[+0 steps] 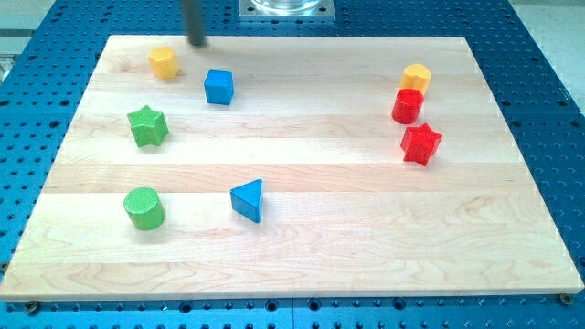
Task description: Move the yellow hexagon above the yellow heart
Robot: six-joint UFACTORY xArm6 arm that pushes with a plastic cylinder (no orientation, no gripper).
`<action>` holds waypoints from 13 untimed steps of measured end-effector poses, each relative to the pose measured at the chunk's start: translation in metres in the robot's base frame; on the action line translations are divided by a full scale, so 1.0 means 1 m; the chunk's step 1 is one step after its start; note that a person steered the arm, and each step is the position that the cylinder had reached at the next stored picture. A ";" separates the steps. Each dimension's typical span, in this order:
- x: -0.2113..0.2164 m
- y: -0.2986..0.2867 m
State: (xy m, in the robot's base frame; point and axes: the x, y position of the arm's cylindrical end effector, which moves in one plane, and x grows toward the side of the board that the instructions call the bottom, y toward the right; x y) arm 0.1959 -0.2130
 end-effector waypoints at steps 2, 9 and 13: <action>0.051 -0.015; 0.062 0.228; 0.039 0.365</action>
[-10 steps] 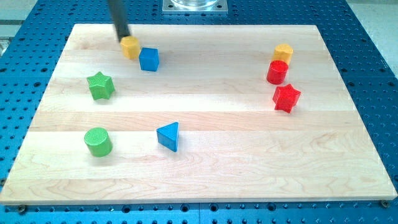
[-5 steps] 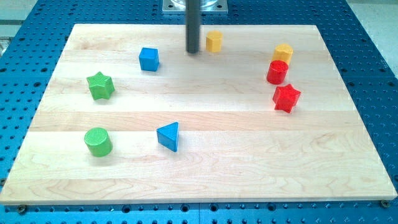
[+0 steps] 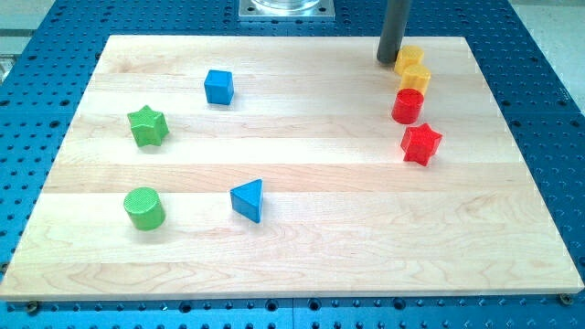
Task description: Move the yellow hexagon above the yellow heart
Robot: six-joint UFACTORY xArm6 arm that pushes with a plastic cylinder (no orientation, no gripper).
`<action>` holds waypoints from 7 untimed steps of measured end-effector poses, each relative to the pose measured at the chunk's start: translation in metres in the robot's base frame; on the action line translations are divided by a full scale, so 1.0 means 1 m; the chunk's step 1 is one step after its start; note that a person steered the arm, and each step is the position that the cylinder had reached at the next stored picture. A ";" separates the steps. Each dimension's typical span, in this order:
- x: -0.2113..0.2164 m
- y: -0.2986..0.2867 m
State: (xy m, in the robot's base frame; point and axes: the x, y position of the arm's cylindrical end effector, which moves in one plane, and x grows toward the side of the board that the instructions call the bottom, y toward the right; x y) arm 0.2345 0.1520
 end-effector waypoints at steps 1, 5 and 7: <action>-0.029 0.052; 0.073 0.111; 0.073 0.105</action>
State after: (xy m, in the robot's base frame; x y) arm 0.3079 0.2574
